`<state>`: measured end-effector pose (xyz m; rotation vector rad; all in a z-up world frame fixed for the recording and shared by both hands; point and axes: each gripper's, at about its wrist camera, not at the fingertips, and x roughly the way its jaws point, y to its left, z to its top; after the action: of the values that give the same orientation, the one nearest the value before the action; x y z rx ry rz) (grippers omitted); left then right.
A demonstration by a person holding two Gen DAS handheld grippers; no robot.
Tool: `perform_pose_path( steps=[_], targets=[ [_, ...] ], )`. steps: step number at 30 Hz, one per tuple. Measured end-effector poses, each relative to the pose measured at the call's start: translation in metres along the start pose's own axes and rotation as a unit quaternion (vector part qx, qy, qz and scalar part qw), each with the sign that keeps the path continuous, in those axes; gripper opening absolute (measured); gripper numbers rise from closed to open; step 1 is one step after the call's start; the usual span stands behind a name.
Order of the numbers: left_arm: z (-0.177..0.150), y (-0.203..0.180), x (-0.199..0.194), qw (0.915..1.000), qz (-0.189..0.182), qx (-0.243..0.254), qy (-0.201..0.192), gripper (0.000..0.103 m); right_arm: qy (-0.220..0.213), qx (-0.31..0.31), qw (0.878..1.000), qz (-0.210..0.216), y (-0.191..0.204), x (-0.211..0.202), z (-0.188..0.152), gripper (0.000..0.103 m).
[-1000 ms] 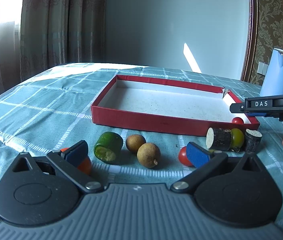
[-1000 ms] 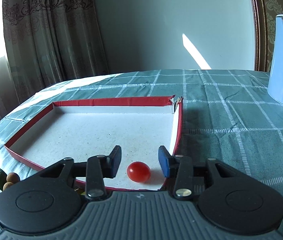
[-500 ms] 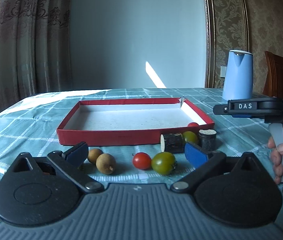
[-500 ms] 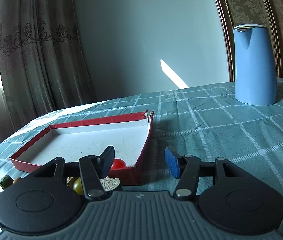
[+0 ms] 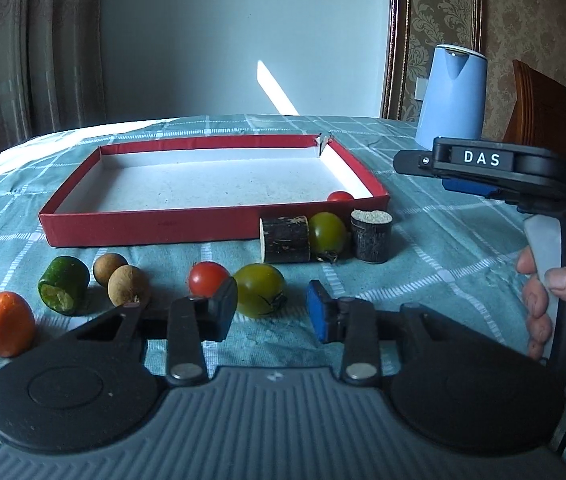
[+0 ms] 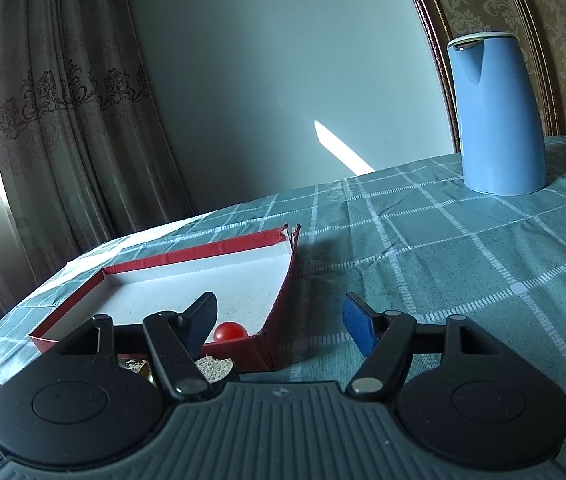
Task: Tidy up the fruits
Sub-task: 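Grasp the yellow-green cherry tomato with the left gripper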
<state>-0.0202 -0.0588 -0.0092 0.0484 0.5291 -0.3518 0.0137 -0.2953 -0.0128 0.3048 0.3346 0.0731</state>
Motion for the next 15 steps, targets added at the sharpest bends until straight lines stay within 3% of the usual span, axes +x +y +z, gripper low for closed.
perform_pose_path(
  steps=[15],
  targets=[
    [0.005,-0.009,0.015,0.9986,0.043,0.027,0.014,0.036,-0.001,0.004,1.0,0.014,0.0,-0.001,0.0,0.069]
  ],
)
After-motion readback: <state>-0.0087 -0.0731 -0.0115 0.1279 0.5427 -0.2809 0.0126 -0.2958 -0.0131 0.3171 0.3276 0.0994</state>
